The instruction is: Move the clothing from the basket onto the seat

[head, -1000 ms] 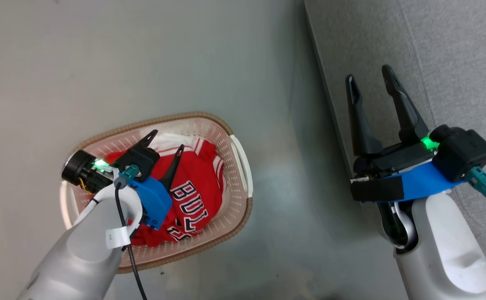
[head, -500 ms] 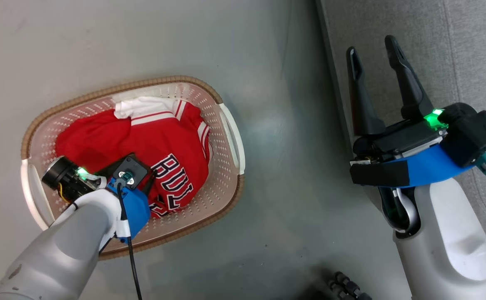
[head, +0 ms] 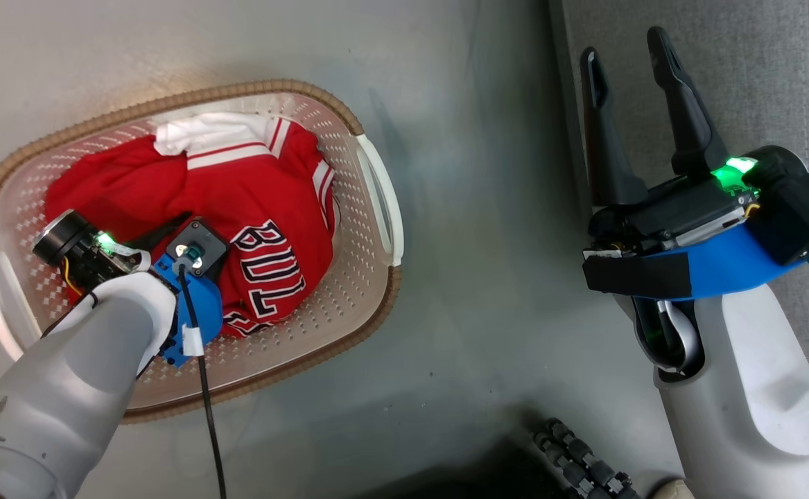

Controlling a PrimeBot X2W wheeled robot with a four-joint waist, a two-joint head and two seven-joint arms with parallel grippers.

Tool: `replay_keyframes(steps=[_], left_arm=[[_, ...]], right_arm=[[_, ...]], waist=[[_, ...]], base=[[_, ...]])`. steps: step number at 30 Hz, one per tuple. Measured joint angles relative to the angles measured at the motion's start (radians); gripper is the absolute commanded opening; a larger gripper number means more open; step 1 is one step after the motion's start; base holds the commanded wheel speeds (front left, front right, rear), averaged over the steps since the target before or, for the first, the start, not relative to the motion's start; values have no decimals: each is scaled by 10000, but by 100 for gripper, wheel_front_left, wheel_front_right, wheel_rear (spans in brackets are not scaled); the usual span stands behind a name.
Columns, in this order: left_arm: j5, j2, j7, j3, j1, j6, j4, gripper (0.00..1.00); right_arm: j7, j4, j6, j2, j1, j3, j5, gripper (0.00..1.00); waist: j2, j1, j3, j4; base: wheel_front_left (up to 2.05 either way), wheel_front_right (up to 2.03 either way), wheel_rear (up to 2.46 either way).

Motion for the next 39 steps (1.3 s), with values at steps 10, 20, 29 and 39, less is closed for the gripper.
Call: replay_keyframes(steps=[10,20,29,39], left_arm=[[428,-255,79,-151,-362,0,305,42],[596,-518,-353,-173,-347,0,123,0],[318,-934,-750,-35,-355,0,-587,0],[719,-763,-763,1553,514,324,-2775,0]], right_arm=[[0,-92,-2,0,-142,69,173,100],[0,-25,-2,0,-153,-8,130,100],[0,192,0,4,-12,-280,-374,100],[0,635,-2,6,671,-466,-673,100]], waist=[[0,-1,537,-147],[0,-1,220,29],[0,-2,-734,508],[1,-2,-2444,1095]], base=[[0,0,0],[0,0,0],[0,0,0],[0,0,0]])
